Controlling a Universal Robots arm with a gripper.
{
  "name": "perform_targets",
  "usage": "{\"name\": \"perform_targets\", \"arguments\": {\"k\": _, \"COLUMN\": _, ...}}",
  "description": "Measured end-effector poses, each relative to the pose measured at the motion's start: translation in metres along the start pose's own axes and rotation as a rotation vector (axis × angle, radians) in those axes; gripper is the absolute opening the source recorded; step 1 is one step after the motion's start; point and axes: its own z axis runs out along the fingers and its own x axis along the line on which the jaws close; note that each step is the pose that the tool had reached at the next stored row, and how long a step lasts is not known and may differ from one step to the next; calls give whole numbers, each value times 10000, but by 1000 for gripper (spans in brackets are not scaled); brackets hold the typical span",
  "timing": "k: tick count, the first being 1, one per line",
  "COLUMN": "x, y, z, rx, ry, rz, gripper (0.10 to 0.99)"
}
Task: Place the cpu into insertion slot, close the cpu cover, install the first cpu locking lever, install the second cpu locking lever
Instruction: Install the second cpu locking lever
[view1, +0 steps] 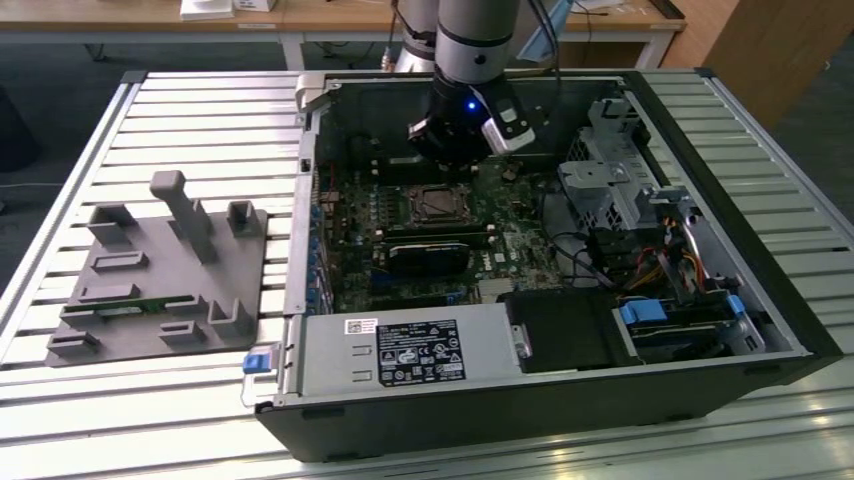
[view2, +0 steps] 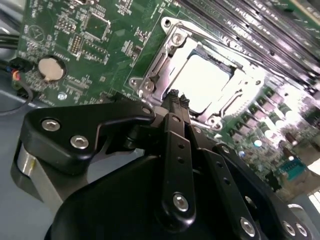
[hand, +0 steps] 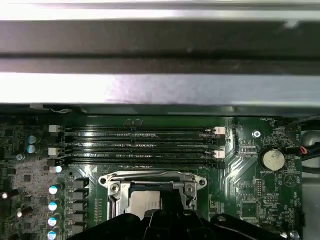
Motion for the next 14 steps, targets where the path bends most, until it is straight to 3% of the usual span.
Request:
{"name": "perform_targets", "arguments": {"k": 4, "x": 1, "y": 5, "z": -156, "rx": 3, "ry": 2, "rz": -2, "gripper": 106}}
{"name": "perform_targets", "arguments": {"k": 7, "x": 2, "y": -47, "z": -165, "rx": 1, "ry": 1, "rz": -2, "gripper": 106}}
{"name": "perform_targets", "arguments": {"k": 12, "x": 1, "y": -216, "z": -175, "rx": -2, "ry": 1, "rz": -1, "gripper": 106}}
{"name": "perform_targets", "arguments": {"k": 13, "x": 1, "y": -239, "z": -177, "rx": -48, "ry": 1, "rz": -1, "gripper": 106}}
{"name": "perform_targets", "arguments": {"k": 14, "x": 1, "y": -250, "z": -178, "rx": -206, "ry": 3, "rz": -3, "gripper": 106}}
